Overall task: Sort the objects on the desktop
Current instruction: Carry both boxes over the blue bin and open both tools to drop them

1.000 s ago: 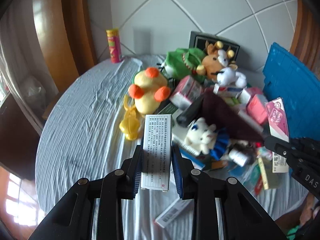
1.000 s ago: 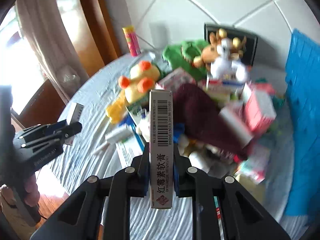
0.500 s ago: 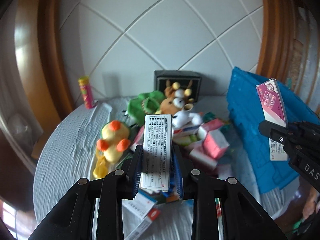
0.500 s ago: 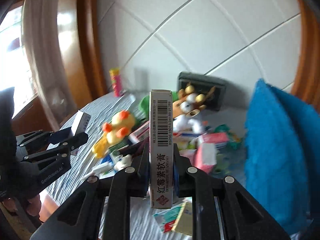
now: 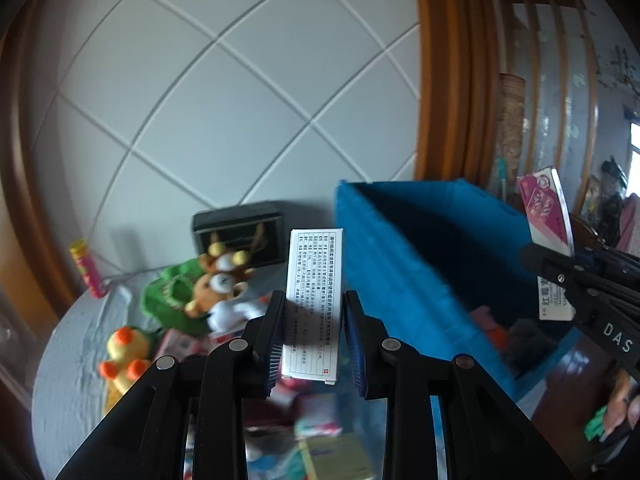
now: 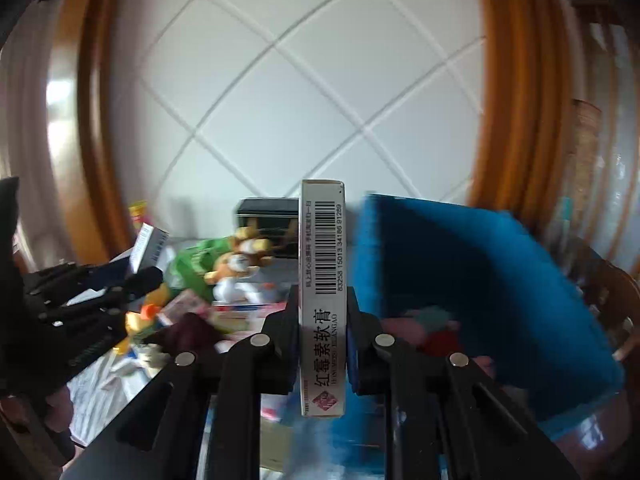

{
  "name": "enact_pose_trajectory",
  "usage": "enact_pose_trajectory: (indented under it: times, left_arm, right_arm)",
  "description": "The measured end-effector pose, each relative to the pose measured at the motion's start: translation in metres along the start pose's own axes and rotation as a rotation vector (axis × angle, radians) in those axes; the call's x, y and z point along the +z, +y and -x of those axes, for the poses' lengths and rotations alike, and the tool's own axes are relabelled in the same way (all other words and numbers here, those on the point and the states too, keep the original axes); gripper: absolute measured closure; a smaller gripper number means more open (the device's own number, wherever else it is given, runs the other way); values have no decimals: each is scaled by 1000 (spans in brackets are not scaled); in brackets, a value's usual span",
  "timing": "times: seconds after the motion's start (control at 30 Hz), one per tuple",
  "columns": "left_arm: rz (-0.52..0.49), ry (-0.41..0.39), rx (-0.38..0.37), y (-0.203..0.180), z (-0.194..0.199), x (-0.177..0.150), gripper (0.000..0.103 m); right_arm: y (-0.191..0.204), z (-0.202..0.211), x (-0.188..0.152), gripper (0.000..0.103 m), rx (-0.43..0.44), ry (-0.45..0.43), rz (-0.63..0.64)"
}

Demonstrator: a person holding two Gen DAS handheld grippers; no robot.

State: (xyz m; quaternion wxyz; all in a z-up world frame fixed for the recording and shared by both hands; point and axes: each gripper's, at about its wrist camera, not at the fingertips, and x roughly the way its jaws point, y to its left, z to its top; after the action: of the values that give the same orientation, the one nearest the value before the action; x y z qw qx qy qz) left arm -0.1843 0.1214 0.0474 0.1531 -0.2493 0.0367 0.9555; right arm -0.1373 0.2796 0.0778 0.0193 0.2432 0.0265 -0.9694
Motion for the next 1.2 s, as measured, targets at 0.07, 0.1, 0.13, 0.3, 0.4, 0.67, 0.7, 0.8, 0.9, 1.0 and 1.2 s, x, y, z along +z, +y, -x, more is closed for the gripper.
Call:
enact_pose_trajectory:
  times: [0.07,0.1,0.13,0.3,0.4,0.67,0.7,0.8,0.9,1.0,1.2]
  left_arm:
    - [8,15,-12,-43,-13,9,75]
    - [15,28,-20,-59,-19,13,75]
    - [21,49,-30,-79,-27,17,75]
    - [7,135,-57,-163,-58,22,75]
    - [-23,205,-47,-202,-79,14,75]
    - [-26,309,-3,-238,-120,-4,75]
    - [-25,316,2,-240,-123,-6,75]
    - [-19,336,18,-245,-129,-10,75]
    - [-11,364,29,-244,-138,-17,75]
    - [-4,366,35,-242,-140,-17,75]
    - [2,354,38,-240,-139,-16,53]
  right_arm:
    - [-37,4,-6,85,-12,0,-4]
    - [-57,5,-8,85,-18,0,-4]
    - [-77,6,-11,85,-25,5,-3]
    - [-157,-7,-28,85,-33,64,-3]
    - [-190,-20,-40,85,-19,105,-17]
    - [-234,-58,-66,85,32,186,-31]
    - [-235,-62,-67,85,35,194,-29]
    - [-238,-72,-73,85,46,217,-26]
    - [-237,-80,-81,85,55,254,-13]
    - [-234,-86,-87,85,69,288,-5]
    - [-238,-85,-88,85,58,283,-9]
